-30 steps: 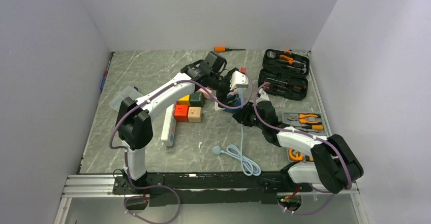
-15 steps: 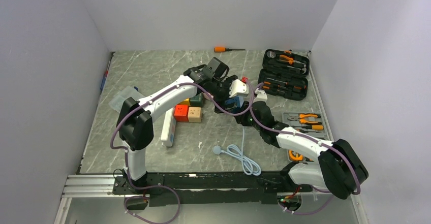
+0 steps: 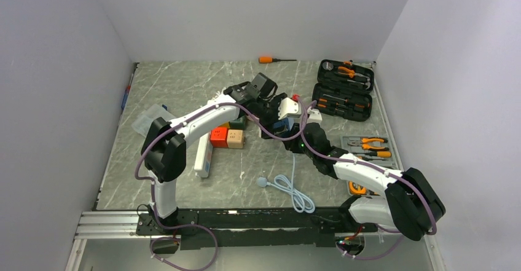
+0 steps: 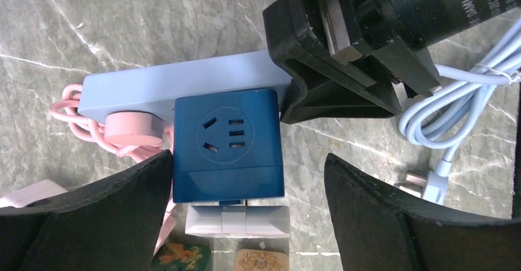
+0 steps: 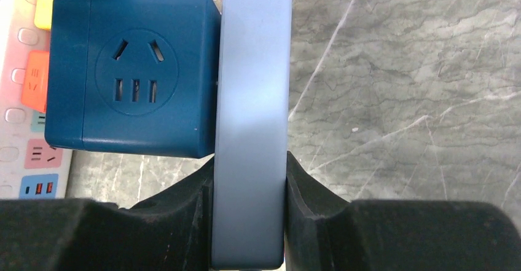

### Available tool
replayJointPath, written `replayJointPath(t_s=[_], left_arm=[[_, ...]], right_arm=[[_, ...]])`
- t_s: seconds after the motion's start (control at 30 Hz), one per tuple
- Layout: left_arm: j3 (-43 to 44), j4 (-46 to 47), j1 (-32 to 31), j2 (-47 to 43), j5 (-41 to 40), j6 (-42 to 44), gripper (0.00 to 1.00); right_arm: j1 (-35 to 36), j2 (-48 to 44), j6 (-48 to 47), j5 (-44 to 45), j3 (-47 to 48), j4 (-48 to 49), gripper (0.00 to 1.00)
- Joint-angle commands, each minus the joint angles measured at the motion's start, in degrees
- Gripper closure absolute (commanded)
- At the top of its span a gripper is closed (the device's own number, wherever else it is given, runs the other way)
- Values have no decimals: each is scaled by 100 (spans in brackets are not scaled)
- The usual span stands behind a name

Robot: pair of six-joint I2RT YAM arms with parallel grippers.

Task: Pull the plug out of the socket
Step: Remove the plug from the socket.

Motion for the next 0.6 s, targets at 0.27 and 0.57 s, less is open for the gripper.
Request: replayJointPath(t_s=[0.27,0.57], left_arm=[[-760,1062,8,-197,39,-521,23],[-723,1019,85,-265,-56,-648,50]], right_arm=[[57,-515,192,-359,234,1577,100],[65,-522,262,-264,-18,1618,100]])
